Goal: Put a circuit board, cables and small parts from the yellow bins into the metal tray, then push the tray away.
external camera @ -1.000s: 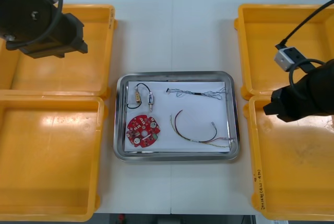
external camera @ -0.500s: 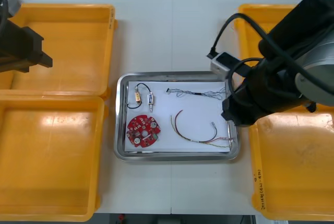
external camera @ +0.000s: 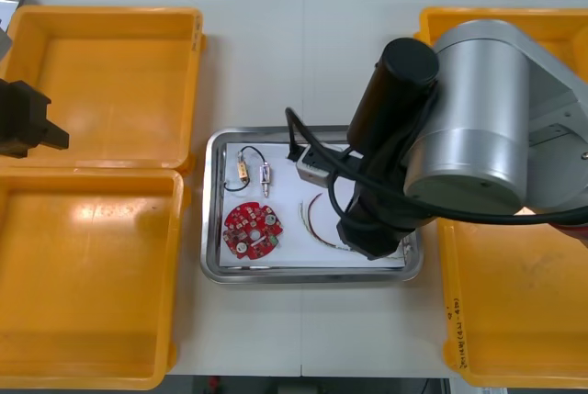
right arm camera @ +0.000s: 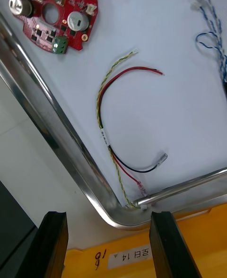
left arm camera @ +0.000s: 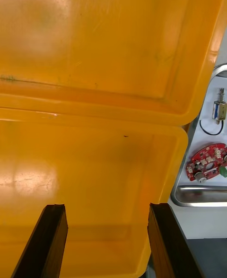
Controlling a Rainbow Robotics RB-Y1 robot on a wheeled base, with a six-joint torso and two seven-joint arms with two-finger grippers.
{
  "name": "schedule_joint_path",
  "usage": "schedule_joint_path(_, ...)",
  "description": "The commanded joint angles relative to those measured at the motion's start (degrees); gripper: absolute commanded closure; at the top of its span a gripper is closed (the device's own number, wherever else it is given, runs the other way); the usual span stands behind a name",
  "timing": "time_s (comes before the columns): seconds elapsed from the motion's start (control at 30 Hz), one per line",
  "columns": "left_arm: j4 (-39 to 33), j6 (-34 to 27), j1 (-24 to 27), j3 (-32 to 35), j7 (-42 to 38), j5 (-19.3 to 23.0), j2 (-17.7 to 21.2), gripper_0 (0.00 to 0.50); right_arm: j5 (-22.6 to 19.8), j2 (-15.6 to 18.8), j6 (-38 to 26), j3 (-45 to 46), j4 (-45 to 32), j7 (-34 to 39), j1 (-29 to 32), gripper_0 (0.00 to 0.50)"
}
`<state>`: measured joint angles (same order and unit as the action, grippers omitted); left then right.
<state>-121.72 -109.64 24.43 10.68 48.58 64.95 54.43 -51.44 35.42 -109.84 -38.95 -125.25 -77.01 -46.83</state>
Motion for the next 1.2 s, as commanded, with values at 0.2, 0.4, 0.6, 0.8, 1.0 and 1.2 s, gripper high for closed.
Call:
schedule_joint_path(0.2,-2.56,-0.36,-4.83,4.53,8.11,0.79,2.52,0.0,2.4,-2.38,-0.16,-11.15,2.38,-9.91,-6.96,0.0)
schedule_joint_path(0.4,-2.56,-0.36,-6.76,5.58,10.66,0.53,2.34,0.0,3.28,-4.84,1.73,-13.26,6.51,-15.8,-6.96,0.0)
schedule_joint_path(0.6,-2.56,-0.36,-7.73,6.28,11.89,0.09,2.26,0.0,5.48,-5.54,5.42,-18.36,6.77,-16.07,-6.87,0.0)
schedule_joint_path(0.8,-2.56,-0.36,-9.13,7.78,13.12,-0.26,2.17,0.0,6.71,-5.54,9.82,-22.93,7.91,-15.89,-6.79,0.0)
schedule_joint_path(1.0,-2.56,-0.36,-9.57,8.13,14.44,-0.79,2.17,0.0,8.64,-5.54,11.49,-26.79,8.0,-15.63,-6.79,0.0)
schedule_joint_path(1.2,-2.56,-0.36,-10.19,8.13,15.14,-1.41,2.17,0.0,8.9,-6.33,12.28,-27.5,8.97,-15.1,-6.35,0.0)
